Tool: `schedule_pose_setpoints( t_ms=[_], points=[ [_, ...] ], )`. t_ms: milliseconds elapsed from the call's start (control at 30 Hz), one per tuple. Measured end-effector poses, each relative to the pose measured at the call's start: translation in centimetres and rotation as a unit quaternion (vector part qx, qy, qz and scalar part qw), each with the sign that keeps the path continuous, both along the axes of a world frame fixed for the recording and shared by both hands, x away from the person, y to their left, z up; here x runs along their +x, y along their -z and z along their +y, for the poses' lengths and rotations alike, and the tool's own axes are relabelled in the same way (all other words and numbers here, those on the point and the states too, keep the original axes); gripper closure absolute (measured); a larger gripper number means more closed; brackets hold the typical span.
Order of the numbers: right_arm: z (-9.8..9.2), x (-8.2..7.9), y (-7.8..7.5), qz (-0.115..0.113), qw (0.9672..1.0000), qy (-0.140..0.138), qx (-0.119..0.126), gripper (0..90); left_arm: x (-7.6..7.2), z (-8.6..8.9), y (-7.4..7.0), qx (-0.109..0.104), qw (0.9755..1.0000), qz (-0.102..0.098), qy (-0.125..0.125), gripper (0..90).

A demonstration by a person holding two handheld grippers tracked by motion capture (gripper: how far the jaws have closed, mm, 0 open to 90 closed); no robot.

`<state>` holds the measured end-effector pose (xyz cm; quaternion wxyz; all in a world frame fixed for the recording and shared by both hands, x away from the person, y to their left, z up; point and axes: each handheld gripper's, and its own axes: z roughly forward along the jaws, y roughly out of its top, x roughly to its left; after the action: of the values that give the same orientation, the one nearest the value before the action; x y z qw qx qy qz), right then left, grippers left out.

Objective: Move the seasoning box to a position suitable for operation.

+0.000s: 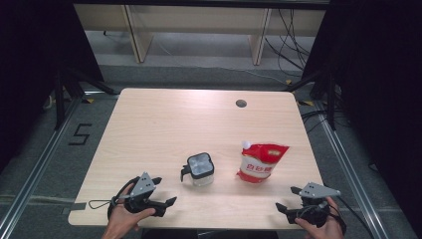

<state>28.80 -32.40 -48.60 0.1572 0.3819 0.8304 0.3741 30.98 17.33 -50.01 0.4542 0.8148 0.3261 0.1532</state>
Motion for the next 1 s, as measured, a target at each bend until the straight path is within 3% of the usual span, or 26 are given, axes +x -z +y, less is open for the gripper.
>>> schedule_pose_setpoints(
  t_ms=[67,100,167,200,267,333,367,400,467,500,633,767,800,867,900,1000],
  points=[
    [0.0,0.0,0.0,0.004,1.0,-0.001,-0.001,19.5,0.1,0.1,0.0,0.006,1.0,0.002,0.004,15.3],
    [-0.1,0.1,0.0,0.011,0.9998,-0.014,0.0,19.8,0.0,0.1,0.0,0.004,1.0,0.007,-0.003,15.8],
    [0.0,-0.1,0.0,0.008,1.0,0.004,0.004,19.9,0.2,0.2,-0.2,0.011,0.9999,0.001,-0.002,16.3],
    [0.0,-0.1,-0.1,-0.002,1.0,0.008,-0.001,20.1,0.2,0.2,-0.2,-0.002,1.0,0.007,-0.006,16.6],
    [-0.1,0.0,-0.1,-0.01,0.9999,0.005,-0.006,20.1,0.5,0.3,-0.3,-0.003,1.0,0.007,-0.005,16.8],
    [-0.1,0.0,-0.1,-0.01,0.9999,0.007,-0.007,20.1,0.8,0.3,-0.4,-0.01,0.9998,0.013,-0.007,17.3],
    [-0.1,0.0,0.0,-0.001,1.0,0.005,0.002,20.1,0.9,0.2,-0.4,-0.026,0.9993,0.022,-0.018,21.1],
    [-0.2,0.1,-0.1,-0.001,1.0,0.0,-0.001,20.1,1.3,0.1,-0.5,-0.029,0.9994,0.015,-0.015,22.7],
    [-0.2,0.1,-0.1,0.0,1.0,0.0,0.001,20.1,1.5,0.0,-0.6,-0.027,0.9994,0.013,-0.016,26.1],
    [-0.2,0.1,-0.1,-0.001,1.0,-0.002,0.002,20.0,1.9,-0.1,-0.6,-0.019,0.9998,0.005,0.002,31.4],
    [-0.2,0.2,0.0,0.003,1.0,-0.004,0.004,19.8,2.3,-0.4,-0.6,-0.014,0.9999,0.003,0.003,37.6],
    [-0.2,0.1,-0.1,0.0,1.0,0.001,0.003,19.9,2.5,-0.8,-0.7,-0.009,0.9999,0.0,0.008,41.3],
    [-0.2,0.1,-0.1,0.001,1.0,0.001,0.005,19.9,2.8,-0.8,-0.7,0.006,0.9998,-0.01,0.016,42.3],
    [-0.2,0.2,0.0,0.003,1.0,-0.002,0.004,19.9,2.9,-1.0,-0.6,0.007,0.9999,-0.007,0.011,43.4],
    [0.0,-0.1,0.1,0.004,0.9998,0.018,0.005,19.9,3.0,-0.9,-0.6,0.018,0.9996,-0.008,0.019,45.3],
    [-0.1,-0.1,0.0,0.005,0.9997,0.024,0.004,19.9,3.3,-1.4,-0.4,0.013,0.9997,-0.013,0.018,46.7]
  ],
)
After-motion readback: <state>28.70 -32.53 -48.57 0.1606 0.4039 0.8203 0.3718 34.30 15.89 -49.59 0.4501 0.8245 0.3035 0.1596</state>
